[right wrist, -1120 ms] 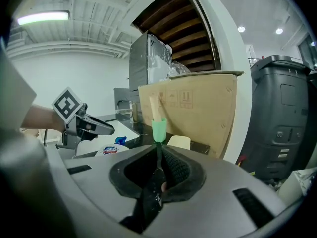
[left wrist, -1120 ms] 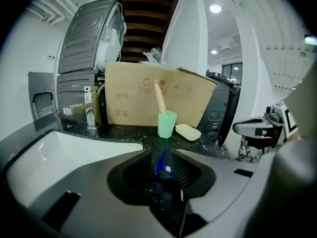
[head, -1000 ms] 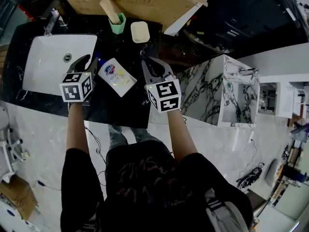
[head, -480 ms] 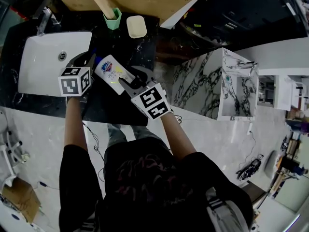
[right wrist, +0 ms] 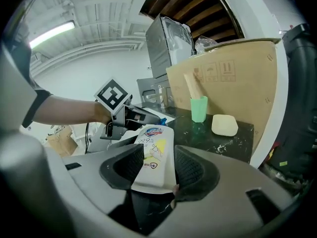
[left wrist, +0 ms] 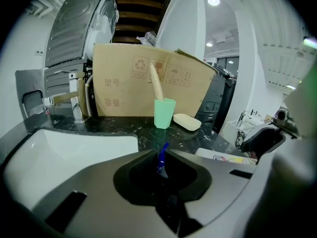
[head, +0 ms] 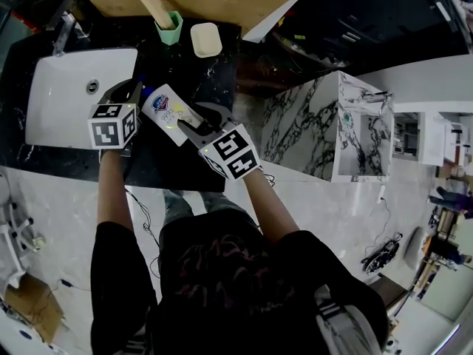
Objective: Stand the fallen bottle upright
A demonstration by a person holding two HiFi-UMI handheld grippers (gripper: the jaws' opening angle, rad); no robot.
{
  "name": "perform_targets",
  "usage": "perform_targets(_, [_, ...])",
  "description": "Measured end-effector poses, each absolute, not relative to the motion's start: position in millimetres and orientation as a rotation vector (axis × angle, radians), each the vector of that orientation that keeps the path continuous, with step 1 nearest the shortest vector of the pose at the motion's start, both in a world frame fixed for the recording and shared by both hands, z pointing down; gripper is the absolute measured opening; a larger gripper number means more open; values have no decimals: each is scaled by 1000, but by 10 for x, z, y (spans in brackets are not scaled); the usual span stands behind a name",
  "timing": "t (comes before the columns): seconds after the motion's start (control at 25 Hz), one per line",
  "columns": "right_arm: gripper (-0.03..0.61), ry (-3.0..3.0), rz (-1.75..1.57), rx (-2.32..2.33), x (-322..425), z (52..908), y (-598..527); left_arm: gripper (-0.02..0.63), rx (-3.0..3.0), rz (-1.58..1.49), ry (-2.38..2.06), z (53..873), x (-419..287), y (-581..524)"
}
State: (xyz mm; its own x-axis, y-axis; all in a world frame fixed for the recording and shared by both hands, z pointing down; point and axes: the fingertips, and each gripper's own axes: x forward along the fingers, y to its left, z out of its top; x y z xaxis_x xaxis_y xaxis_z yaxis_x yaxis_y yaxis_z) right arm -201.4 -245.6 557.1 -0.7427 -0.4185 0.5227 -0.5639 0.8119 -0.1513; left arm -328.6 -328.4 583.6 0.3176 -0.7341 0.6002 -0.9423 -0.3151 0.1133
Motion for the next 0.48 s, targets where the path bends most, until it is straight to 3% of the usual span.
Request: perform_targets(0.48, [209, -2548, 421, 712, -1999, 5541, -2436, 52, 2217, 720, -1535, 5621, -3218, -3320])
